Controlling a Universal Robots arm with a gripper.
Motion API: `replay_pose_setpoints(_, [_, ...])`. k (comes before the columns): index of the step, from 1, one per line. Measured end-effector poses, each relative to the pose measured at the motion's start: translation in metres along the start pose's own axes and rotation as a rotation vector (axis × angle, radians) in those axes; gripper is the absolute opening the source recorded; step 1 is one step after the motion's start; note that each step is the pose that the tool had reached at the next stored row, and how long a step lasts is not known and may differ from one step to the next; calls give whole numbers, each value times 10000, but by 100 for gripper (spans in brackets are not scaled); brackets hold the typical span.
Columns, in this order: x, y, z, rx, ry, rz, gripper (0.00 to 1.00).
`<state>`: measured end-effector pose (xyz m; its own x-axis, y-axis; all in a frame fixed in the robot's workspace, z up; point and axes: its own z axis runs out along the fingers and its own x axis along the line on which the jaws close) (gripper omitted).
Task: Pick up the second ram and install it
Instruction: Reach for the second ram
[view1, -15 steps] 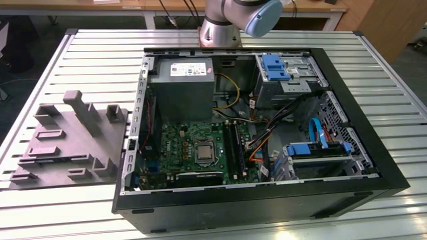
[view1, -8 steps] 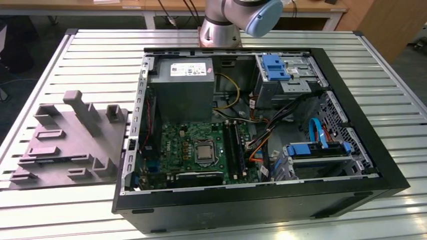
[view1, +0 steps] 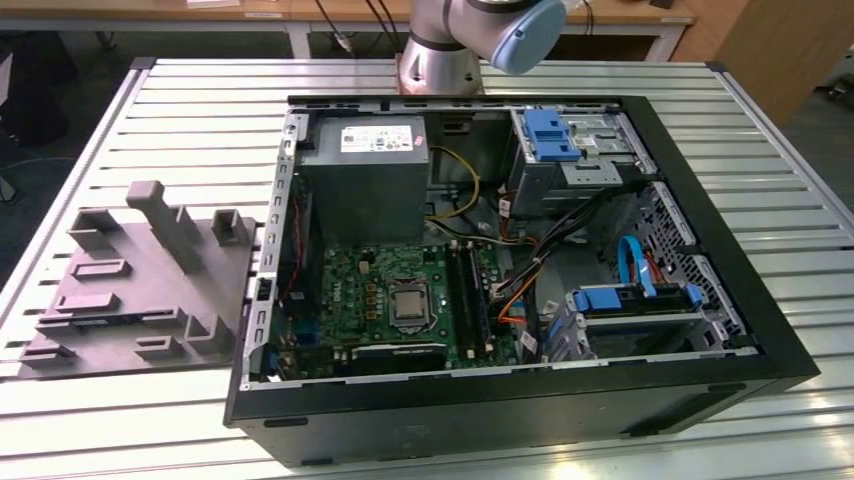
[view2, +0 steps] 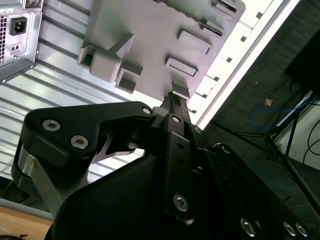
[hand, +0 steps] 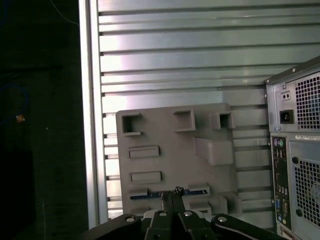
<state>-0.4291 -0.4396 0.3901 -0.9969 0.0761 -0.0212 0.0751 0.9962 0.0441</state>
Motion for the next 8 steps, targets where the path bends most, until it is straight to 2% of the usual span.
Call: replay_pose_setpoints(8, [-7,-99,35,0,0,1,10])
